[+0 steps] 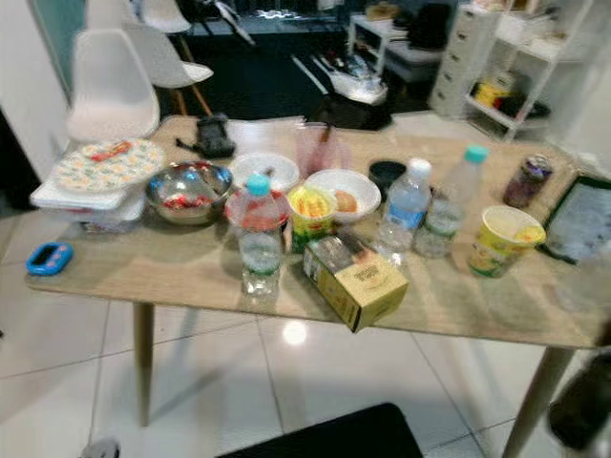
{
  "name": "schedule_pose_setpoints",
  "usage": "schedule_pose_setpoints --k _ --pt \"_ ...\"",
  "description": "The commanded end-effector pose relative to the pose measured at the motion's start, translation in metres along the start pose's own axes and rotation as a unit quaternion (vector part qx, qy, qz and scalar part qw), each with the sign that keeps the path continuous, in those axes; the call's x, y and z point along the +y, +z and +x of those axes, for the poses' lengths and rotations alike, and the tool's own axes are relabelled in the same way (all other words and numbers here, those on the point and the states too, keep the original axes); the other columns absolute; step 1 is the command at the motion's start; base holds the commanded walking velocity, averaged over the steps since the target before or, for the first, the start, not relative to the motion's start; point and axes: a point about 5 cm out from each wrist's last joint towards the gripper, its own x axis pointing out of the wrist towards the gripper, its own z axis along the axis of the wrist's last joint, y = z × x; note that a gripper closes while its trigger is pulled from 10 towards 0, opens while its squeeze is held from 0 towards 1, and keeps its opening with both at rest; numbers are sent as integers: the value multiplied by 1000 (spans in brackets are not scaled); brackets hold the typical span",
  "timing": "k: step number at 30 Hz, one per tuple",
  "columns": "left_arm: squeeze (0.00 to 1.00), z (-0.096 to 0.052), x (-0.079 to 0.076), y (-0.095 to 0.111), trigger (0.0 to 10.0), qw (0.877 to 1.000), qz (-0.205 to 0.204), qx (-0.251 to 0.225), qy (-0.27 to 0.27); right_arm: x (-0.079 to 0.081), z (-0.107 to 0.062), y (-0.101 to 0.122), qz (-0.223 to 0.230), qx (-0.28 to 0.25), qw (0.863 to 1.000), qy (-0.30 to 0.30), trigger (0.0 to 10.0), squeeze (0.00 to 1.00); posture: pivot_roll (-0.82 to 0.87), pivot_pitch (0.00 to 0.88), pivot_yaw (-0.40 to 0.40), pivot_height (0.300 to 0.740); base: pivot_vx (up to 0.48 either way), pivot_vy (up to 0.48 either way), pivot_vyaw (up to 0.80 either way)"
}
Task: Restocking fridge
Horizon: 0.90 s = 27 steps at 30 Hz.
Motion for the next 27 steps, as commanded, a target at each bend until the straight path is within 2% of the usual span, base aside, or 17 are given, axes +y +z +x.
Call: schedule_pose_setpoints --k 1,2,4,5,8,9,10,11,14,15,17,19,20,25,27 --pt "0 -1 2 -1 10000 1000 1 3 2 26 7 -2 19 3 993 115 10000 0 4 0 -33 740 0 0 0" --pt "0 -1 2 -1 10000 1000 2 3 2 47 8 -8 25 17 981 191 10000 0 5 0 -30 740 0 0 0" --pt "0 -1 2 -1 10000 1000 2 3 1 90 4 -31 38 68 941 329 10000 0 3 0 -26 740 0 0 0" --pt "0 -1 2 -1 10000 1000 2 3 1 90 4 -31 38 68 941 329 10000 0 3 0 -26 740 0 0 0" --pt "0 -1 2 -1 10000 1000 4 4 1 123 -3 -64 43 132 901 411 10000 0 1 0 -22 740 0 0 0" --pt "0 -1 2 -1 10000 1000 4 4 1 123 -3 -64 43 132 901 411 10000 0 1 0 -22 740 0 0 0" --pt "0 -1 2 -1 10000 1000 4 4 2 135 -4 -76 50 146 891 427 10000 0 -1 0 -20 740 0 0 0" --pt "0 -1 2 -1 10000 1000 4 4 2 135 -4 -76 50 146 891 427 10000 0 -1 0 -20 740 0 0 0" --pt "0 -1 2 -1 10000 1000 5 4 2 163 -6 -104 62 185 874 445 10000 0 -3 0 -16 740 0 0 0" --pt "0 -1 2 -1 10000 1000 5 4 2 163 -6 -104 62 185 874 445 10000 0 -3 0 -16 740 0 0 0" --pt "0 -1 3 -1 10000 1000 5 4 2 181 -8 -120 54 213 869 444 10000 0 0 0 -16 740 0 0 0" --pt "0 -1 3 -1 10000 1000 5 5 2 195 -8 -129 54 223 869 438 10000 0 -1 0 -15 740 0 0 0" --pt "0 -1 3 -1 10000 1000 6 5 2 208 -7 -138 59 232 873 426 10000 0 -1 0 -15 740 0 0 0" --pt "0 -1 3 -2 10000 1000 5 5 2 222 -5 -147 59 242 874 417 10000 0 0 0 -17 740 0 0 0" --pt "0 -1 3 -2 10000 1000 4 5 2 228 -2 -153 38 255 875 410 10000 0 2 0 -18 740 0 0 0"
